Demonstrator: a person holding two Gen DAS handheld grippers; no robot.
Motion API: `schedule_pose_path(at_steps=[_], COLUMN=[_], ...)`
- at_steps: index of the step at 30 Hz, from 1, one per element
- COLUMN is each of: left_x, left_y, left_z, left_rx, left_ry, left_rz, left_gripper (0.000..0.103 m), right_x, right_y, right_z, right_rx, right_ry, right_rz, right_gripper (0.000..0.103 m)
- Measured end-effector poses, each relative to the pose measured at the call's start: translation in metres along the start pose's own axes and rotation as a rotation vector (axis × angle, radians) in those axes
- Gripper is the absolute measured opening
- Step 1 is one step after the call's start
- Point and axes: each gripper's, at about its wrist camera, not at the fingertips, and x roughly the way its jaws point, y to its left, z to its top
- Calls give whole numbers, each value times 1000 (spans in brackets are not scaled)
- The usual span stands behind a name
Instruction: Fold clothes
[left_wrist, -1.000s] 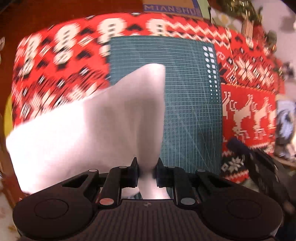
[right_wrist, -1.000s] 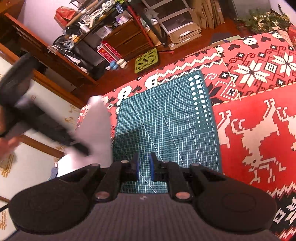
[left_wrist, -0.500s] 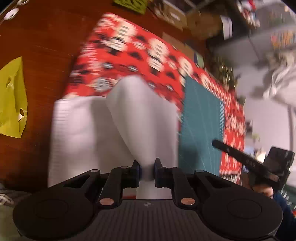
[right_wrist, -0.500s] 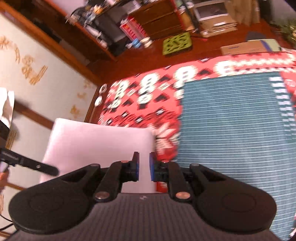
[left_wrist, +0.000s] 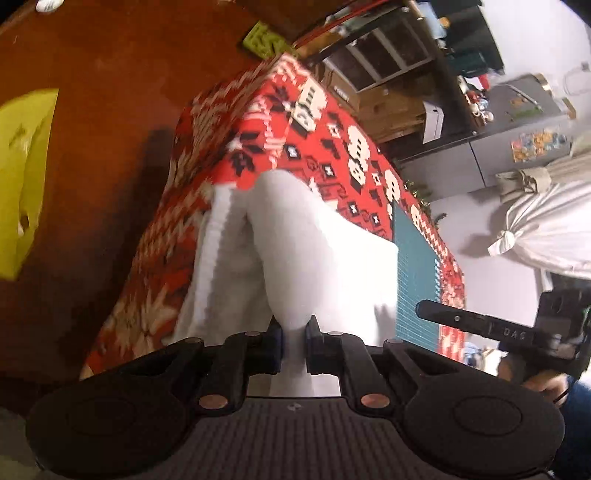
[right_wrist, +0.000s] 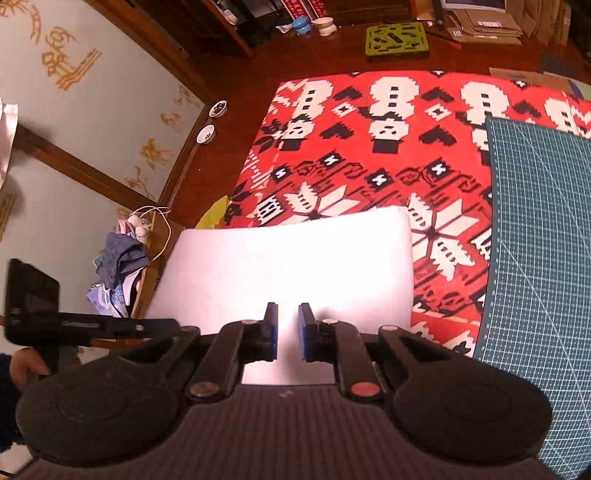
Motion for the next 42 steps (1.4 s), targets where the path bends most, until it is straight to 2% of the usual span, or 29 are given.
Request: schedule_pose_path(at_steps=[4,7,11,14,16,17,18,22,25,27,29,31,32,34,37,40,42], left_x=[15,8,-21,-23,-5,5,16,48,51,47,36,21,15,15,31,53,59], left_y=[28,31,3,-13,-21,-24,-23,-3,5,2,-3,-12,-17,-34,-54,-55,-46], left_z=[-4,-4,7,23,34,40,45,58,63,64,66,67,67,63,47,26,10], left_rx=[-82,-108,4,54,77,82,77,40,13,11,-9,-32,-40,-16,59,98,121], left_ry=[24,17,-69,-136,-123,-113,-100,-76,-72,-70,-84,-126,-141,-113,-14,87,119], left_rz=[38,36,103,86,49,30,22,61,52,71,94,104,97,42,2,28,61], left_gripper=[15,18,18,23,19,9,8,3,3,3,2,6,7,7,7,7,6], right_x=[6,15,23,28,36,40,44,64,78,82,82,72,65,48,36,39,46], right_y=[-3,-12,-20,-18,-17,-17,-18,-31,-53,-69,-82,-85,-84,-78,-62,-45,-41], right_z=[3,7,15,23,30,33,36,48,52,54,58,63,64,66,56,36,21], right_rx=[15,30,23,-6,-20,-24,-26,-9,49,89,127,128,113,69,0,-54,-67], right_ry=[1,-9,-33,-58,-61,-61,-62,-50,-36,-38,-45,-63,-74,-90,-37,43,80], right_rz=[-24,-44,-59,-72,-70,-72,-75,-76,-73,-69,-60,-58,-63,-64,-21,-7,-28], right_gripper=[14,14,14,14,14,14,14,13,10,3,1,4,13,17,17,17,17])
